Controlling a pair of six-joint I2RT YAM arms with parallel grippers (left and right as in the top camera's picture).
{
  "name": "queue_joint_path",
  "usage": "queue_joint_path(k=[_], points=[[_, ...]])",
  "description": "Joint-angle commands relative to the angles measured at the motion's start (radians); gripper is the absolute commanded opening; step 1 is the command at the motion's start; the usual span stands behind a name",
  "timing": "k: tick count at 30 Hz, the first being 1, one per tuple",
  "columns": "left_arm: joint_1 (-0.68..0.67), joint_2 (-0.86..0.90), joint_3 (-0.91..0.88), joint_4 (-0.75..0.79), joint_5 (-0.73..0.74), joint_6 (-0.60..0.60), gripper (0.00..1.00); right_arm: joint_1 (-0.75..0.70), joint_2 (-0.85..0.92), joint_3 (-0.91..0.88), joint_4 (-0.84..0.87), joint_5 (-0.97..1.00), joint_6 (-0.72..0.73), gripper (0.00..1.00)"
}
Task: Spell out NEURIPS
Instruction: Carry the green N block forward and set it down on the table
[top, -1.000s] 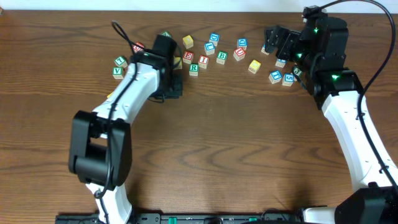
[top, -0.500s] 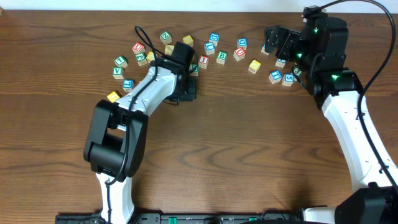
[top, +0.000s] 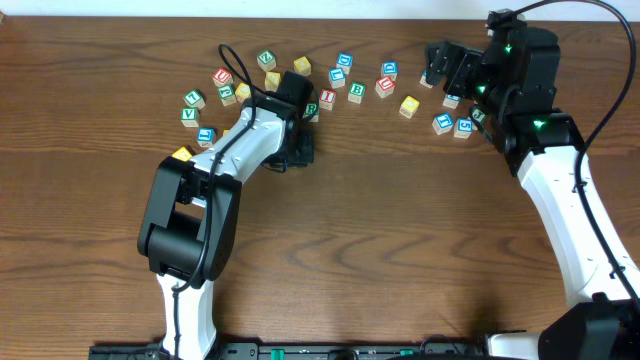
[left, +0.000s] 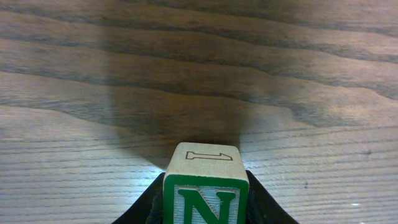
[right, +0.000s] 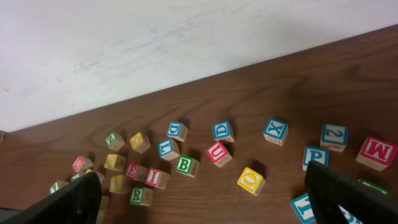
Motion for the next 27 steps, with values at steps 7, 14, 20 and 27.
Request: queue_joint_path(k=[7, 14, 20, 27], points=[[0.003, 0.014, -0.002, 0.006, -0.041, -0.008, 0.33, 0.004, -0.004, 0.014, 0.000, 0.008, 0.012, 0.99], [0.003, 0.014, -0.002, 0.002, -0.040, -0.008, 0.36, 0.004, -0.004, 0.014, 0.000, 0.008, 0.012, 0.99], [0.003, 0.014, -0.002, 0.001, -0.040, -0.008, 0.39, 0.004, -0.004, 0.014, 0.000, 0.008, 0.012, 0.99], [0.003, 0.014, -0.002, 0.001, -0.040, -0.008, 0.39, 0.004, -0.004, 0.014, 0.000, 0.008, 0.012, 0.99]])
